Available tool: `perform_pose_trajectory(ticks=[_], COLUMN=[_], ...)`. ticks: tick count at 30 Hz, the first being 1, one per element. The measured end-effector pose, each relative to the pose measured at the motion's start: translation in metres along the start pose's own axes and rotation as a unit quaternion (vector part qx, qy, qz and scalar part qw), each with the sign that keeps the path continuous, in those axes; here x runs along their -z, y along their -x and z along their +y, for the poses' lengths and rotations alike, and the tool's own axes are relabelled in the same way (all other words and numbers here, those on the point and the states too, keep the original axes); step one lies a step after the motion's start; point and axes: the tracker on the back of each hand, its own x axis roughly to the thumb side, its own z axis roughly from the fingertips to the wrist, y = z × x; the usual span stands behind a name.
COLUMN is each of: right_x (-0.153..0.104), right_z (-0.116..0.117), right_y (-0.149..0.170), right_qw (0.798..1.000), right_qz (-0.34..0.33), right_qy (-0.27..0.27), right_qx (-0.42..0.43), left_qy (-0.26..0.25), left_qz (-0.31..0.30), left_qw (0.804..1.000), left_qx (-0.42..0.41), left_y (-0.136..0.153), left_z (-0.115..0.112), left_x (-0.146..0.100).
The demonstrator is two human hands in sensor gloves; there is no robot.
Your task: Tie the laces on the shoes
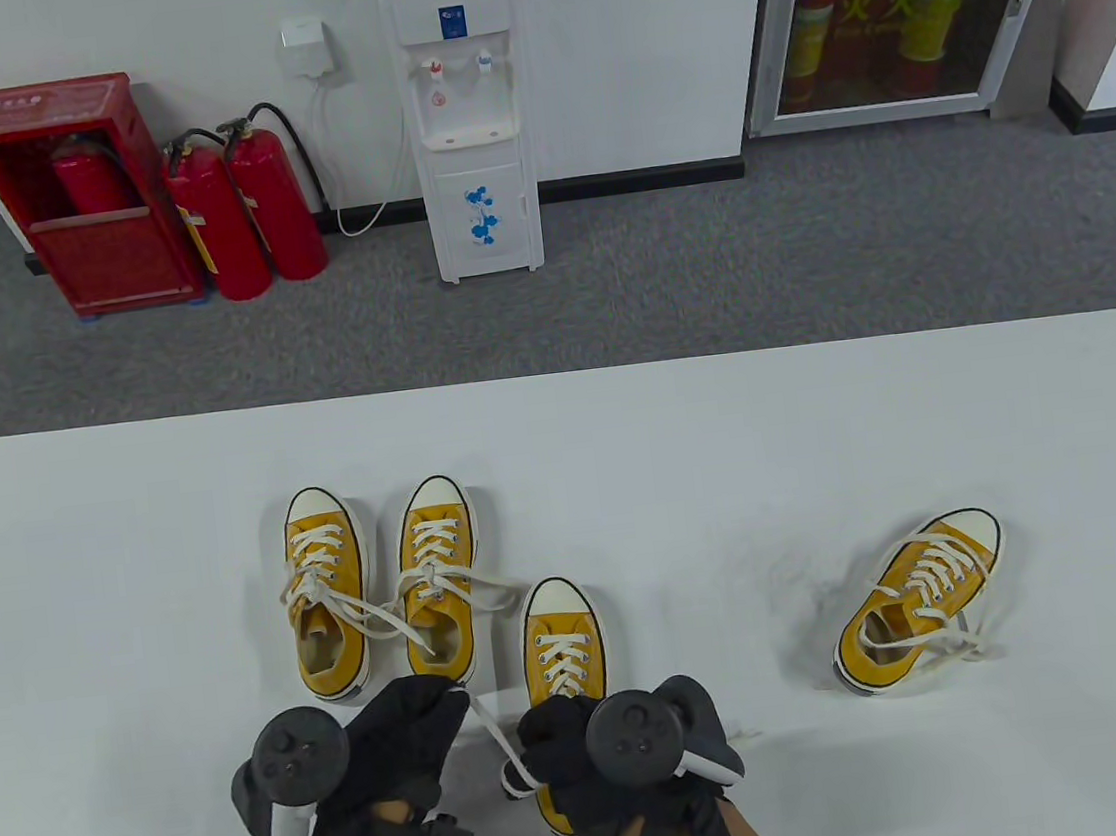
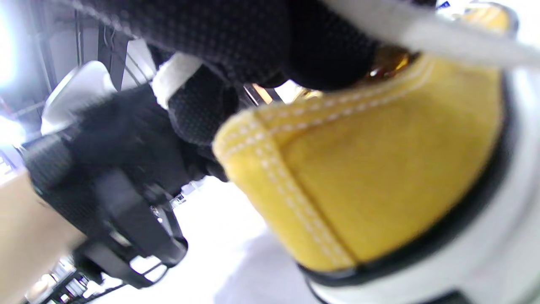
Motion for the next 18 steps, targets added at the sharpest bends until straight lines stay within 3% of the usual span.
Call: perform_pose_trajectory(ticks=[9,18], right_x=[0.000,-0.001], right_z=[-0.011,-0.014], right_y=[0.022,0.042], right_qw=[0.986,0.963], right_qz=[0.024,0.047], right_qy=[0.030,0.054], right_qx=[0.160,0.261], left_qy=[0.057,0.085], left_qz=[0.020,0.022], left_qw=[0.995,0.989], left_qx=[0.078,0.120], left_y=[-0.008,-0.004], left_z=[-0.029,-0.039], left_x=[0.003,0.004])
